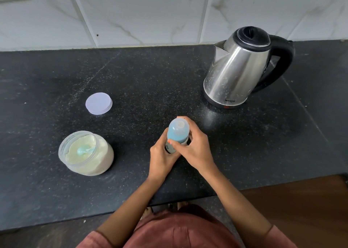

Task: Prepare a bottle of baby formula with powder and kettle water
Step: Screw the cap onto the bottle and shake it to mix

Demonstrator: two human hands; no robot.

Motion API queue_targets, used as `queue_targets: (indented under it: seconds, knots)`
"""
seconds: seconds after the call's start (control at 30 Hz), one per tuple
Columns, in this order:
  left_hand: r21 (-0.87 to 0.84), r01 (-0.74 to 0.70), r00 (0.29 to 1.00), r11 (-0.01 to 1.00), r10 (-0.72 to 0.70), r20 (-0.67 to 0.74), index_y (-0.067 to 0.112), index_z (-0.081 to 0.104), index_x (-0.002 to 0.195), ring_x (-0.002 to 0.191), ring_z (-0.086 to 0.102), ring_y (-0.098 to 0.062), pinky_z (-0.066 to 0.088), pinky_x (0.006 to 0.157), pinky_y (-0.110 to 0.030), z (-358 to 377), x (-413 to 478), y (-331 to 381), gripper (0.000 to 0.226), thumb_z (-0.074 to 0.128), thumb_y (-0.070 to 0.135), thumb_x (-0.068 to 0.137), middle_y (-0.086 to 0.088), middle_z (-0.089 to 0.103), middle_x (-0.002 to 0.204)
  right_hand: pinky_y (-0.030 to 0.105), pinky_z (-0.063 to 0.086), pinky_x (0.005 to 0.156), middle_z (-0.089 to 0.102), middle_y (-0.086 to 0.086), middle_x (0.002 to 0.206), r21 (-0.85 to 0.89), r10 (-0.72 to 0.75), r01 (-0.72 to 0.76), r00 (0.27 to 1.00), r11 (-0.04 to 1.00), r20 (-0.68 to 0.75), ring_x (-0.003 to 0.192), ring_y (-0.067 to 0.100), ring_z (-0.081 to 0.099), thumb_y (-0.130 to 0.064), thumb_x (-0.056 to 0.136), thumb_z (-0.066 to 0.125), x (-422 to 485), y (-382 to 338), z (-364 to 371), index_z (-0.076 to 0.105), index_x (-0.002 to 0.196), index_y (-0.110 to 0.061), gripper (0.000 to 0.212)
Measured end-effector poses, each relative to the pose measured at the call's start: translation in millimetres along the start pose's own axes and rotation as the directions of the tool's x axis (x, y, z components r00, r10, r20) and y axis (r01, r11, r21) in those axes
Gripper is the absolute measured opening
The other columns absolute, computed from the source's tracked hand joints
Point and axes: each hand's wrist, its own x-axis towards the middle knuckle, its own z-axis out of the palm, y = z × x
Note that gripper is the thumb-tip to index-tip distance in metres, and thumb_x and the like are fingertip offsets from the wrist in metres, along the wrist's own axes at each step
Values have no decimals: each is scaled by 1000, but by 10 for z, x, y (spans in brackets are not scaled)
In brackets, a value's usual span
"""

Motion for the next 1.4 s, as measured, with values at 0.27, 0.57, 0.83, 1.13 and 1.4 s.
queue_targets:
  seconds: [0.27,0.57,0.83,1.13,1.4]
  knots:
    - [-12,19,999,1000,-18,40,31,47,117,100,52,17,41,81,-4,-31,37,13,60,74,4,72,25,55,107,-3,30,90,48,-15,120,-39,69,-66,994,997,80,111,-8,43,-6,64,80,-4,89,-22,42,124,-23,73]
    - [182,9,980,983,-45,194,18,35,139,126,41,-2,32,103,-13,-244,2,-213,79,76,19,72,7,45,139,-3,38,75,57,-9,103,-58,194,-190,979,980,71,97,-1,53,-11,63,81,-2,204,52,51,120,-14,65]
    - [382,-50,978,923,-33,206,20,28,142,133,17,1,8,103,-5,-452,70,-245,70,65,28,83,19,22,138,15,53,75,64,-12,88,256,308,-260,937,931,-168,82,-1,63,-4,67,77,101,127,-149,59,89,-24,35]
    - [760,-109,989,641,-9,150,3,29,141,140,22,-30,5,112,-40,-379,358,-416,67,7,40,89,-13,29,149,37,49,88,62,-3,101,701,608,-370,786,610,-113,97,13,59,-16,84,59,100,94,-420,53,106,-20,24]
    - [835,-96,989,542,-40,140,-2,41,133,129,42,-32,27,107,-48,-339,381,-456,56,18,29,93,-18,43,140,33,55,83,63,9,113,766,595,-370,803,526,-20,106,21,60,-24,68,64,15,91,-496,54,114,-13,48]
